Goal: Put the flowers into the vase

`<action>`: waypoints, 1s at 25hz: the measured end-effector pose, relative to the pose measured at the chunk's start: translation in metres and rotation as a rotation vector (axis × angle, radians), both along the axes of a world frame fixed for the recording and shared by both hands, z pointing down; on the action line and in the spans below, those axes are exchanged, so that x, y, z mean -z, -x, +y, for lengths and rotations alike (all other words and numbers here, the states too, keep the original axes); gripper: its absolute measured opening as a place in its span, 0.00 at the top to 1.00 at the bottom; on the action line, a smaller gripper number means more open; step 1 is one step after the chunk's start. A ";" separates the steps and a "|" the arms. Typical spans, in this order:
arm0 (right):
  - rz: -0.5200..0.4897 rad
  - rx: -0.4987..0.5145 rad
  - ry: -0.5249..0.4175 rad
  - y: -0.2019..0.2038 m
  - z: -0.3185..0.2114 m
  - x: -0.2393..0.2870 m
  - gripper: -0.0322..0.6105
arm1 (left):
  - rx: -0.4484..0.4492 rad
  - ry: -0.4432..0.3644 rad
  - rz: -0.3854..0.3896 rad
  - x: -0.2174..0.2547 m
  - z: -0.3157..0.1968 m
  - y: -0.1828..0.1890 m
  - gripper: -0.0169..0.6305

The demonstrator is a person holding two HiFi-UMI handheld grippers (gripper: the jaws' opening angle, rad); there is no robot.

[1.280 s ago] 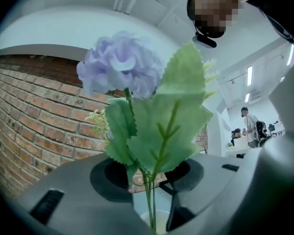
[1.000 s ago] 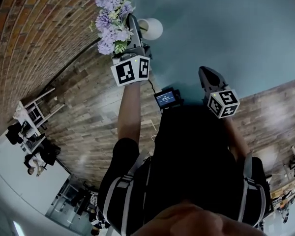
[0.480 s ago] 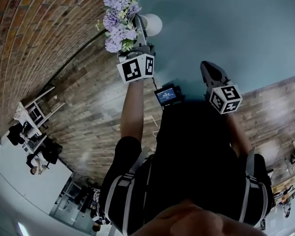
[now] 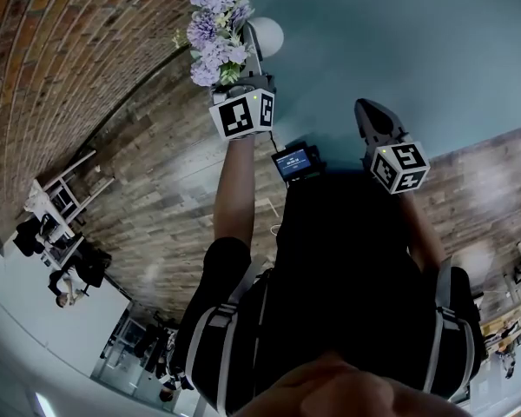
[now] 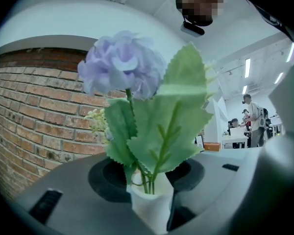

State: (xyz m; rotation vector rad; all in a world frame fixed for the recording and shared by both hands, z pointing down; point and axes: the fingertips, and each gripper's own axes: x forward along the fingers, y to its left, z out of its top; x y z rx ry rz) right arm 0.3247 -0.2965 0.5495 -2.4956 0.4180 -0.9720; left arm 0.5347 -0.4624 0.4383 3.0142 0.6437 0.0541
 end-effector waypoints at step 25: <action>0.030 0.000 0.002 0.009 0.001 -0.001 0.92 | -0.029 -0.111 -0.040 -0.014 0.010 0.012 0.41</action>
